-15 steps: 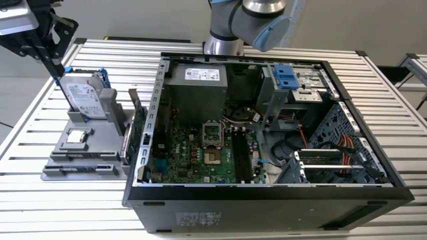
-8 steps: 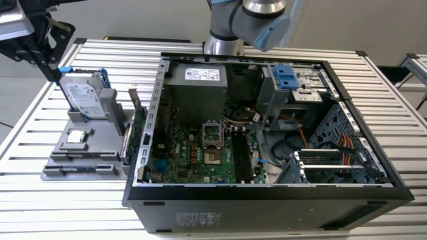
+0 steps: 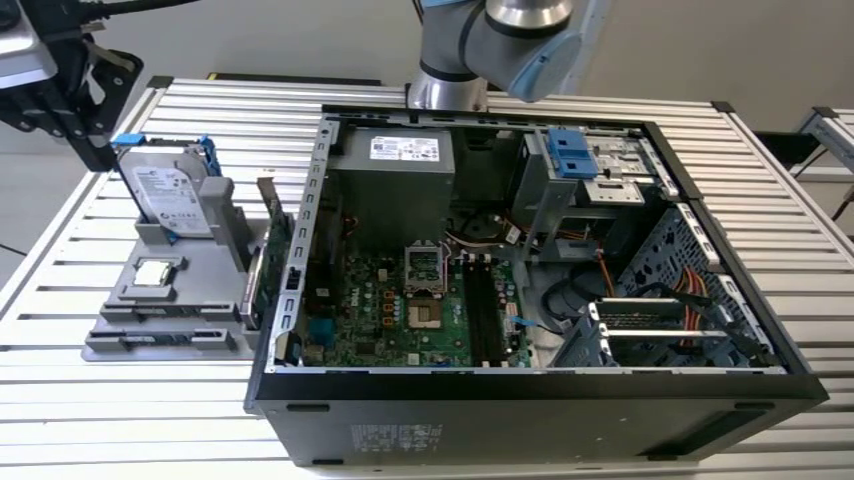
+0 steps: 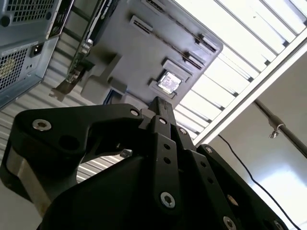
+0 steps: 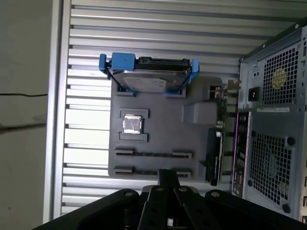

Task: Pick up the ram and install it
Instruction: 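Reach for the ram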

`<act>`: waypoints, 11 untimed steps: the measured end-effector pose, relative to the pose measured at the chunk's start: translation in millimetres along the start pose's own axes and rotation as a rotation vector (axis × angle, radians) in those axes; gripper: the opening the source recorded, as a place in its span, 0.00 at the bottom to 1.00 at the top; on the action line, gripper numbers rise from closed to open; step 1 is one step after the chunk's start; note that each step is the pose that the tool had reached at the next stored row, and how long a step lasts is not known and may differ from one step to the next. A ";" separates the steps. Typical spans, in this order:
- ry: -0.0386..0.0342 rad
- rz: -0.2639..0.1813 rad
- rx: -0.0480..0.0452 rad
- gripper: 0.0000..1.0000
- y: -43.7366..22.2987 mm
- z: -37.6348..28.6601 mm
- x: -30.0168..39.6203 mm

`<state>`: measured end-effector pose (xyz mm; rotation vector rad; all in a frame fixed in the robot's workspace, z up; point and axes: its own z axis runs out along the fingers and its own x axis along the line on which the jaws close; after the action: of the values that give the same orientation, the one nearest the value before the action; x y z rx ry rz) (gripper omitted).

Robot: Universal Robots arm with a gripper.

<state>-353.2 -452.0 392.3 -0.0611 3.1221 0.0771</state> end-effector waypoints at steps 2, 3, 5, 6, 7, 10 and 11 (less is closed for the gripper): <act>-0.0001 -0.002 -0.0002 0.00 -3.6 -0.1 0.6; 0.0000 -0.002 -0.0003 0.00 -5.3 -0.2 0.9; 0.0001 -0.003 -0.0005 0.00 -9.0 -0.4 1.6; 0.0001 -0.004 -0.0006 0.00 -10.8 -0.5 1.9; 0.0001 -0.004 -0.0006 0.00 -12.4 -0.6 2.3; 0.0001 -0.004 -0.0006 0.00 -16.2 -0.8 3.3; 0.0001 -0.004 -0.0006 0.00 -17.2 -0.9 3.6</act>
<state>-356.1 -469.4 392.3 -0.0679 3.1220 0.0780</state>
